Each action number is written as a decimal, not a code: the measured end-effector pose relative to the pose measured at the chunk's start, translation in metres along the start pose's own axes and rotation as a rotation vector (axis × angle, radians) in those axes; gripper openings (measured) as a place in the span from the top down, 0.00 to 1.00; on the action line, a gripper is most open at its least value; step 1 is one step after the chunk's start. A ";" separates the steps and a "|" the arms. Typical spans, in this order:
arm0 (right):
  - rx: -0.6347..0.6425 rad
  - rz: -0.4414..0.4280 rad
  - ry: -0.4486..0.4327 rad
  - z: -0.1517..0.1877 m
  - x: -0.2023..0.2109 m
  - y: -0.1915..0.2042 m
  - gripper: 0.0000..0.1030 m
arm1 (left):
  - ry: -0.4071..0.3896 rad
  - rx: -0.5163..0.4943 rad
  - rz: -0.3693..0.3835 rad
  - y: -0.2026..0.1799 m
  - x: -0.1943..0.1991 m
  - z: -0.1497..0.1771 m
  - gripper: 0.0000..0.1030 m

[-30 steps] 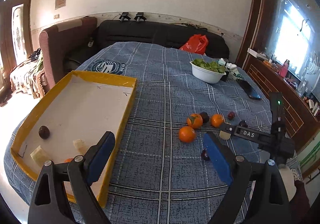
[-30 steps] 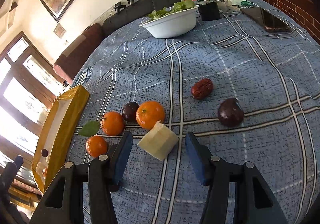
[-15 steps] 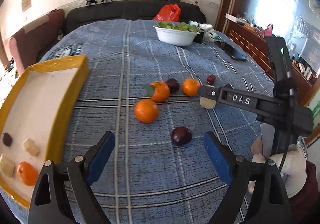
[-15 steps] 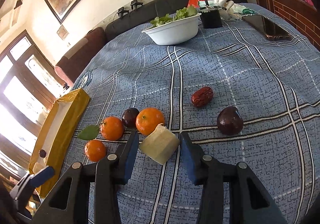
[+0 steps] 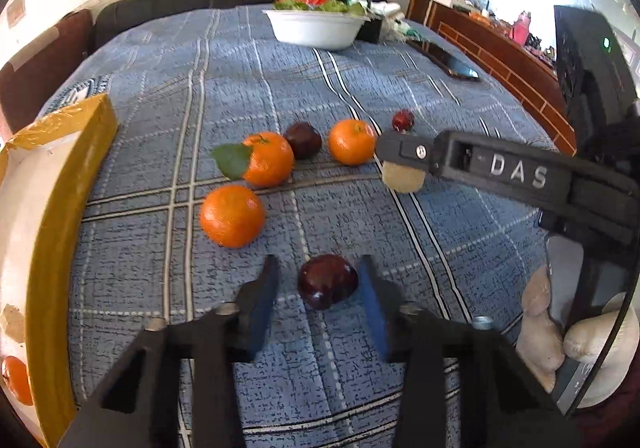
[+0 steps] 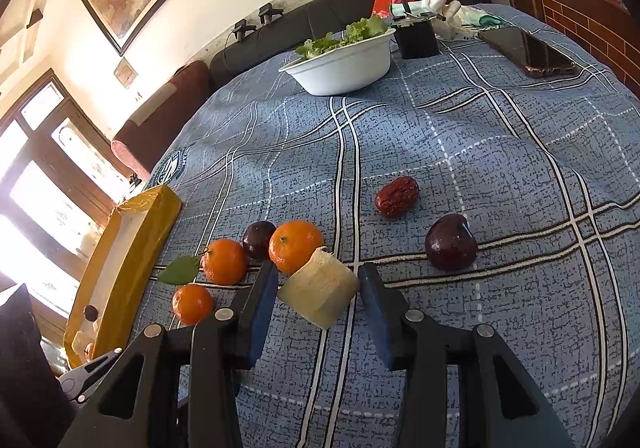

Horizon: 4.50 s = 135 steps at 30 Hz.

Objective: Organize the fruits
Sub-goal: 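Grasp the cream block with the right tool while the left tool grasps another dark plum, then carry the cream block and dark plum with both tools over the tray, then open the right tool to drop the block while the left tool releases the plum into the tray, then move both tools back over the remaining fruit on the bed, then close the right tool on a mandarin orange while the left tool grasps another orange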

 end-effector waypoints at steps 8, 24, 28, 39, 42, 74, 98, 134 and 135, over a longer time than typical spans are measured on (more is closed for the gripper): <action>-0.001 0.008 -0.001 0.000 -0.001 -0.001 0.55 | -0.016 0.015 -0.021 0.001 0.003 0.002 0.73; 0.046 0.076 -0.044 0.000 0.003 0.007 0.55 | -0.188 0.222 -0.021 0.077 0.097 0.019 0.72; 0.078 0.083 -0.063 0.003 0.017 0.026 0.55 | -0.242 0.267 -0.068 0.114 0.128 0.027 0.72; 0.334 -0.128 0.030 0.010 0.017 0.178 0.55 | -0.222 0.418 -0.216 0.235 0.152 0.031 0.72; 0.379 -0.208 0.107 0.020 -0.003 0.216 0.54 | -0.186 0.459 -0.216 0.263 0.141 0.031 0.72; 0.694 -0.156 0.272 0.108 -0.081 0.309 0.53 | -0.228 0.650 -0.170 0.303 0.170 0.065 0.35; 0.386 -0.105 0.046 0.063 0.024 0.187 0.40 | -0.333 0.534 -0.143 0.206 0.214 0.073 0.20; 0.157 0.129 0.047 -0.015 -0.038 0.028 0.41 | -0.044 0.098 -0.025 0.062 0.027 -0.012 0.37; 0.160 0.125 0.051 -0.015 -0.039 0.029 0.41 | -0.037 0.092 -0.025 0.061 0.022 -0.014 0.39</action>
Point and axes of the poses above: each gripper's, at about its wrist camera, not at the fingertips, and x roughly against the way its jaws point, y to its left, z to its underside, the point moved 4 cm from there along -x, roughly the way its jaws point, and after that the axes turned 7 degrees about y, right-handed, at the moved point
